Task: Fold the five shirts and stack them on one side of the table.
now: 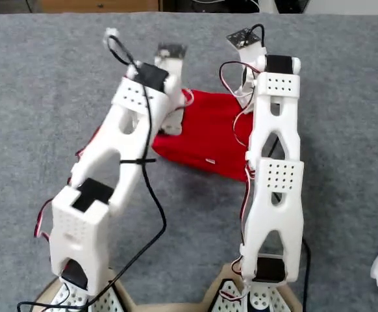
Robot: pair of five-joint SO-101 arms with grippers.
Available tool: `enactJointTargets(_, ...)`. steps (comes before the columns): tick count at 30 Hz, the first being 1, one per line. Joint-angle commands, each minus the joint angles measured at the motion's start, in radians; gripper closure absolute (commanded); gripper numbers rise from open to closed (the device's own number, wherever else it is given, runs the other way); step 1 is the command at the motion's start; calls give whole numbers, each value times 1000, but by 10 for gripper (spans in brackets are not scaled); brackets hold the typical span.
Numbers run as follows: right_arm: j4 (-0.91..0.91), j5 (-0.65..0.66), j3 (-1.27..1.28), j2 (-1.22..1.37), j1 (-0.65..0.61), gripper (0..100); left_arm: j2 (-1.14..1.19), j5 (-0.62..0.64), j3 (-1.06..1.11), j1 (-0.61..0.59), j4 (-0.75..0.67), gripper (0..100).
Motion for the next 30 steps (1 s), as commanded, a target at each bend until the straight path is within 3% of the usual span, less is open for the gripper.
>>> enactJointTargets(1,-17,9,2,-7,5,994,-41,-5,-35,-29,-140,981)
enactJointTargets(5,-17,9,2,-7,5,994,35,-5,44,-23,-321,981)
enactJointTargets(11,-31,5,7,-7,7,994,120,9,100,-6,-315,981)
enactJointTargets(17,-40,9,1,8,7,994,136,83,178,34,-201,981)
enactJointTargets(24,-64,9,-1,36,15,994,136,77,410,31,-413,980)
enactJointTargets(30,-75,32,-2,39,47,994,136,18,445,-91,-440,981)
